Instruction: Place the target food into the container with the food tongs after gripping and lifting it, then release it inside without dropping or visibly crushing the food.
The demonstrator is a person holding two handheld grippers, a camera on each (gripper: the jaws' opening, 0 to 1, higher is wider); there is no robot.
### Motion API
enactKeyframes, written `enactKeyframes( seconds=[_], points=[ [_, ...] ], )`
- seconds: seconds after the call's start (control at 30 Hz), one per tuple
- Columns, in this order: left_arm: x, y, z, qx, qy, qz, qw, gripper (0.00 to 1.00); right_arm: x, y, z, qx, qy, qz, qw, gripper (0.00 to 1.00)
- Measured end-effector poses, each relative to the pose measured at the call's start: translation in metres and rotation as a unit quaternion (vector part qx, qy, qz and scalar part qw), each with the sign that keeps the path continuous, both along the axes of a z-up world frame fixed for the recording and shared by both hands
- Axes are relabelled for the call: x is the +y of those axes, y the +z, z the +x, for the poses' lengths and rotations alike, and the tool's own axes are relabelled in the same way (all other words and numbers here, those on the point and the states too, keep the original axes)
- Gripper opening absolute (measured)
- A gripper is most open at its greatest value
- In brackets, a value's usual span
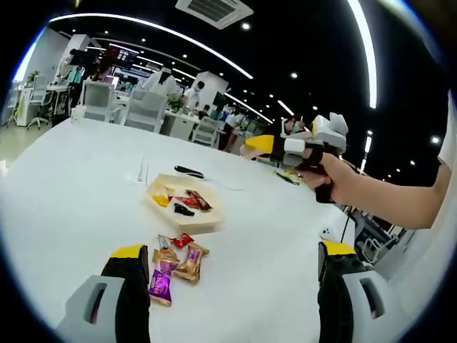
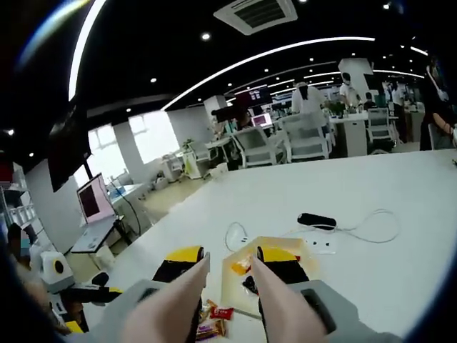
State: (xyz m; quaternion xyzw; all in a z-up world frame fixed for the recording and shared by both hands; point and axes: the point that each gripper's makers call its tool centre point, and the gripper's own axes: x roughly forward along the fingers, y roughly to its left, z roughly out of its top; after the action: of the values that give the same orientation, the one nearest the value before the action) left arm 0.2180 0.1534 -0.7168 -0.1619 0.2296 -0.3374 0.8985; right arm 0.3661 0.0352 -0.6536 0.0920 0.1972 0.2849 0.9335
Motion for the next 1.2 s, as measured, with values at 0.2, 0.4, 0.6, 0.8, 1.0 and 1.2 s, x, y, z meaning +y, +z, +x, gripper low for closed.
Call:
enactKeyframes(
  seconds=[0.2,0.4,0.6,0.8,1.0,1.2],
  points=[
    [0.008,-0.005,-0.007,0.0,0.004,0.0,1.0,0.99,0.003,-0.005,-0.013,0.008,0.008,-0.005,0.9999,0.3],
    [0.013,-0.006,-0.012,0.0,0.004,-0.002,1.0,0.99,0.008,-0.01,-0.022,0.021,0.011,-0.001,0.9997,0.3],
    [0.018,-0.005,-0.017,-0.004,0.001,0.002,1.0,0.99,0.025,-0.007,-0.04,0.004,0.042,0.014,0.999,0.3],
    [0.023,-0.011,-0.023,0.015,0.002,0.005,0.9999,0.99,0.029,-0.02,-0.049,0.018,0.044,0.002,0.9989,0.3],
    [0.022,-0.011,-0.027,0.011,-0.002,0.007,0.9999,0.99,0.023,-0.038,-0.053,0.041,0.032,-0.013,0.9986,0.3],
    [0.021,-0.016,-0.025,0.015,-0.005,0.009,0.9998,0.99,0.025,-0.05,-0.057,0.052,0.036,-0.022,0.9978,0.3]
  ],
)
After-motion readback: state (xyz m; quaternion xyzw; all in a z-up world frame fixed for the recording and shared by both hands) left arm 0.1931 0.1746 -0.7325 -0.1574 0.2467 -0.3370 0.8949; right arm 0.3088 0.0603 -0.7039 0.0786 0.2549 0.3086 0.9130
